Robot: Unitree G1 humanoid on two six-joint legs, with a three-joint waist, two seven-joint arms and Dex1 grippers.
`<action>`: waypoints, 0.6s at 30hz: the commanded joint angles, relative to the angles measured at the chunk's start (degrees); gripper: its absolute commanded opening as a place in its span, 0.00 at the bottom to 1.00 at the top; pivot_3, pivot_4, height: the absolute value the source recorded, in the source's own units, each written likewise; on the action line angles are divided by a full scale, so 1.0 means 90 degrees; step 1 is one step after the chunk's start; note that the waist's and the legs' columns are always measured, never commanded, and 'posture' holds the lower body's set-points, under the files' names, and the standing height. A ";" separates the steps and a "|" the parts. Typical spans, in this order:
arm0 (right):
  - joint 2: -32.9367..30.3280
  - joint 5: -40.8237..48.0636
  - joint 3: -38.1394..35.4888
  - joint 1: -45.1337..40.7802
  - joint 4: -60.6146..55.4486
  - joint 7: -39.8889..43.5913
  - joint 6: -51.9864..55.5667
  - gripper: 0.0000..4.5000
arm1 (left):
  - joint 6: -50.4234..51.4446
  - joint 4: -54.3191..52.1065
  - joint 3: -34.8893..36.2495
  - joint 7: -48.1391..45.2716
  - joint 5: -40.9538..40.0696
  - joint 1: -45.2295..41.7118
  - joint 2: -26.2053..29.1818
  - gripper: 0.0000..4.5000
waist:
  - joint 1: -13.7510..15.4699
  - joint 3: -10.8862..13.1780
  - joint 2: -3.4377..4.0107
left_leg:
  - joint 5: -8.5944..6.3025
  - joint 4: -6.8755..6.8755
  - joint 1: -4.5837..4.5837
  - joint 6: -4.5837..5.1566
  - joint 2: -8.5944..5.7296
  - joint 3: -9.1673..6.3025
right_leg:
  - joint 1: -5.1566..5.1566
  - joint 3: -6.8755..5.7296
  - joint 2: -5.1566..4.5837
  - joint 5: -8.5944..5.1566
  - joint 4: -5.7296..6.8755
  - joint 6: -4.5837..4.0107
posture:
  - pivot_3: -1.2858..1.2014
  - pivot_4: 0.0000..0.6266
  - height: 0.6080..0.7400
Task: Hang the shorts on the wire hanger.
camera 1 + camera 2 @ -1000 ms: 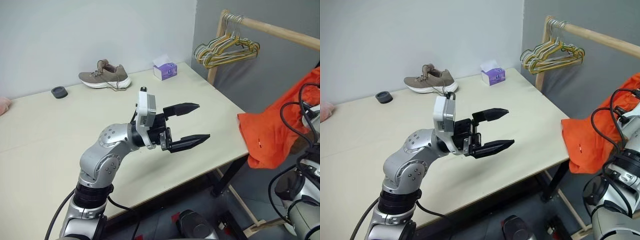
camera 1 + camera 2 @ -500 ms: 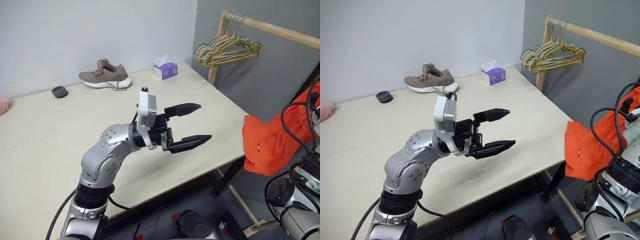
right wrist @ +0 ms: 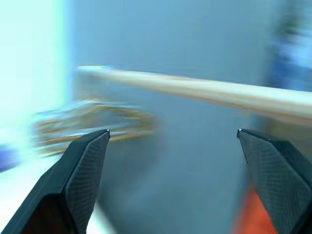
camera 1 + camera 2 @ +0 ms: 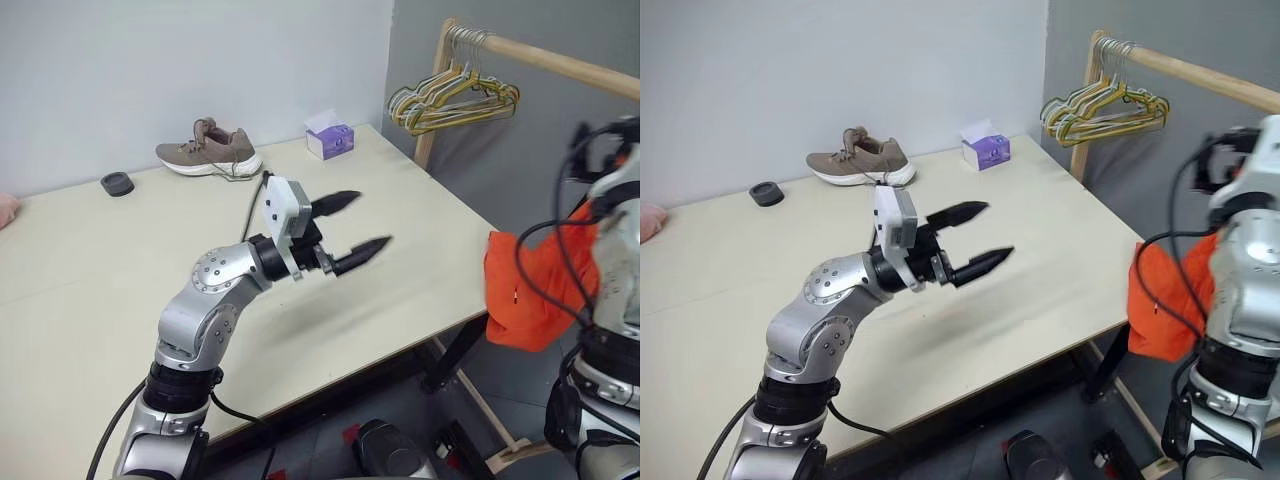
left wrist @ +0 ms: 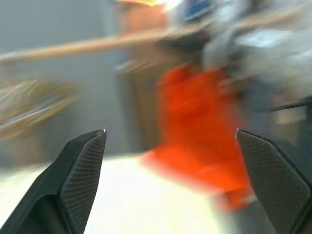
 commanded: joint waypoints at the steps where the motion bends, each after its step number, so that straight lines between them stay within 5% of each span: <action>1: 0.0252 0.0134 0.0901 0.0354 -0.0009 0.0863 -0.0881 0.99 | -0.0052 0.0226 0.0656 0.1311 0.0903 0.0298 0.0112 1.00 | 0.0019 -0.0001 -0.0002 | 0.0000 0.0000 -0.0001 0.0000 0.0001 -0.0001 | -0.0001 0.0000 0.0001 0.0010 0.0001 0.0018 | 0.40 0.01 1.00; 9: 0.1202 -0.0259 0.2424 0.1087 0.1575 0.1692 -0.2677 0.99 | 0.0416 -0.0120 0.1531 0.2654 0.1789 0.1672 0.0196 1.00 | 0.0474 -0.0005 -0.0013 | -0.0001 -0.0011 -0.0025 -0.0001 0.0005 -0.0014 | -0.0022 -0.0002 0.0008 0.0016 -0.0005 0.0028 | 0.45 0.00 1.00; 18: 0.1782 -0.0137 0.2423 0.0389 0.3313 0.1942 -0.3124 0.99 | 0.0411 -0.0281 0.1988 0.2925 0.1625 0.2117 -0.0142 1.00 | 0.1399 -0.0009 -0.0022 | 0.0000 0.0004 -0.0026 -0.0003 0.0003 -0.0022 | -0.0015 -0.0017 0.0006 0.0035 0.0003 0.0024 | 0.48 0.00 1.00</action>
